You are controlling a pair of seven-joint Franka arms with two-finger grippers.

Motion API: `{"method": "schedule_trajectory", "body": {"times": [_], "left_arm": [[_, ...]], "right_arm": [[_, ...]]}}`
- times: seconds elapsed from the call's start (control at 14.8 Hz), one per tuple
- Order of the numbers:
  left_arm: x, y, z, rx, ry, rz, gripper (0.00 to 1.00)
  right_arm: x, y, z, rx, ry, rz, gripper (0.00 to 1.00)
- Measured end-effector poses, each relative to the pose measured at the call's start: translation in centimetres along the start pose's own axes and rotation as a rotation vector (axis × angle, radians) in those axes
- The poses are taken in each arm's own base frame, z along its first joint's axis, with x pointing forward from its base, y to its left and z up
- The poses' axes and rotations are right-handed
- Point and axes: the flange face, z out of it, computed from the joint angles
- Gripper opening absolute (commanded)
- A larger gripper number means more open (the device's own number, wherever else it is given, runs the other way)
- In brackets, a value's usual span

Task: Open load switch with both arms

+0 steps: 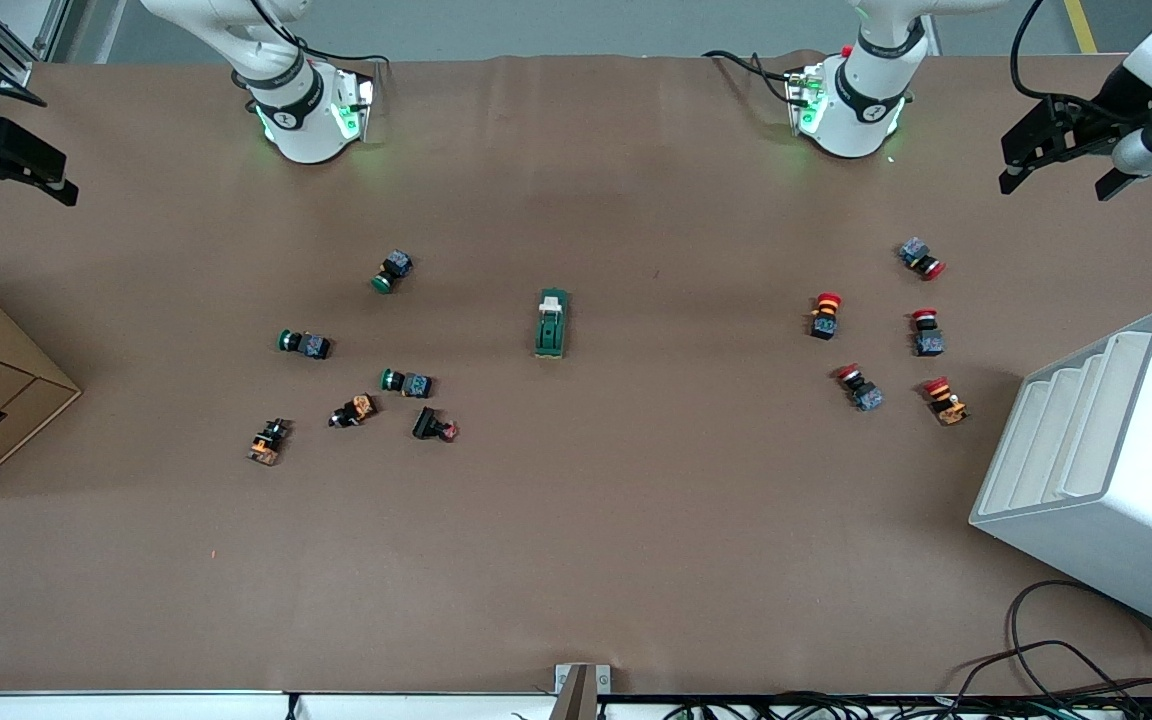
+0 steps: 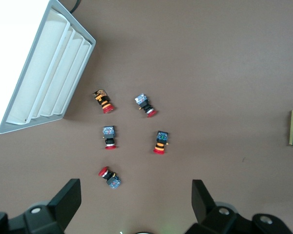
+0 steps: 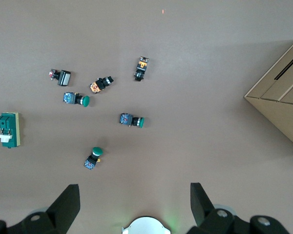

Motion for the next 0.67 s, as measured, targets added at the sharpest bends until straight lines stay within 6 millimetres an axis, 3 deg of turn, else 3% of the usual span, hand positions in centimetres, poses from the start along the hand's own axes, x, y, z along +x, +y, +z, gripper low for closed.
{"method": "schedule_trajectory", "body": {"times": [0.67], "left_arm": [[0.07, -0.13, -0.14, 0.001, 0.003, -0.006, 1.00]], "right_arm": [[0.06, 0.18, 0.51, 0.002, -0.012, 0.002, 1.00]]}}
